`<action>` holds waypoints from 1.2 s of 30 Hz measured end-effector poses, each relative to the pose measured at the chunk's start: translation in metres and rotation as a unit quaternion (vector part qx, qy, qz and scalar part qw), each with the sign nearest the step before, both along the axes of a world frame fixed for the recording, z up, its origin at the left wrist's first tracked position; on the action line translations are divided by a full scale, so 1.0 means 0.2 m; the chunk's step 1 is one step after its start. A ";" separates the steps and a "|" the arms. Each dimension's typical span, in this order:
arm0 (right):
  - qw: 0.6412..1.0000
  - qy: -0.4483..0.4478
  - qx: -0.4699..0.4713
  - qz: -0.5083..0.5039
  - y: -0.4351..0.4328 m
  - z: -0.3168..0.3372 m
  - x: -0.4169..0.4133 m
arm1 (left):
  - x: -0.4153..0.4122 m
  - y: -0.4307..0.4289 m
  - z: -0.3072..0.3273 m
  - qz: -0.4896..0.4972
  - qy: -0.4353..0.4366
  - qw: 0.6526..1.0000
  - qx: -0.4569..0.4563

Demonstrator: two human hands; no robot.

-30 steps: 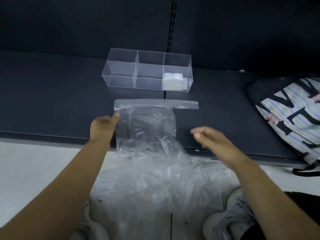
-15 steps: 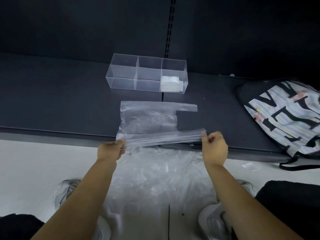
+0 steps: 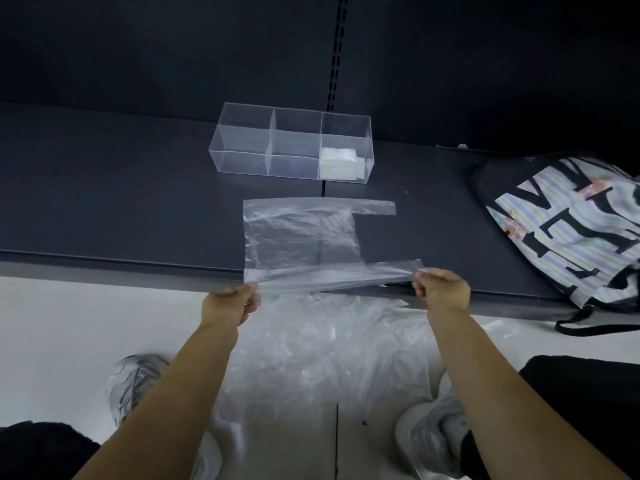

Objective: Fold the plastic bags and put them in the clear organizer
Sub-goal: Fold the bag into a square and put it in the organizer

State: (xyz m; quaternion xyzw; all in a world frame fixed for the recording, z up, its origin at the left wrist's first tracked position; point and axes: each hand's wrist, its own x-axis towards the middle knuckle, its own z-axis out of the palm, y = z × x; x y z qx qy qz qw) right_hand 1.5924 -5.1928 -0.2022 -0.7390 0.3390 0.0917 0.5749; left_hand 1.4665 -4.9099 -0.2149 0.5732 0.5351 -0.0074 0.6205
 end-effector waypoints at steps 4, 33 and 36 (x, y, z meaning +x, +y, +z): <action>0.979 -0.010 -0.200 0.042 -0.01 -0.01 -0.01 | -0.03 0.01 -0.01 -0.038 0.025 0.997 0.062; 0.740 -0.289 -0.420 0.438 0.11 -0.14 0.07 | 0.10 0.13 -0.12 -0.553 -0.095 0.570 0.601; 0.642 -0.319 -0.382 0.583 0.24 -0.17 -0.18 | -0.03 0.08 -0.12 -0.619 -0.109 0.487 0.607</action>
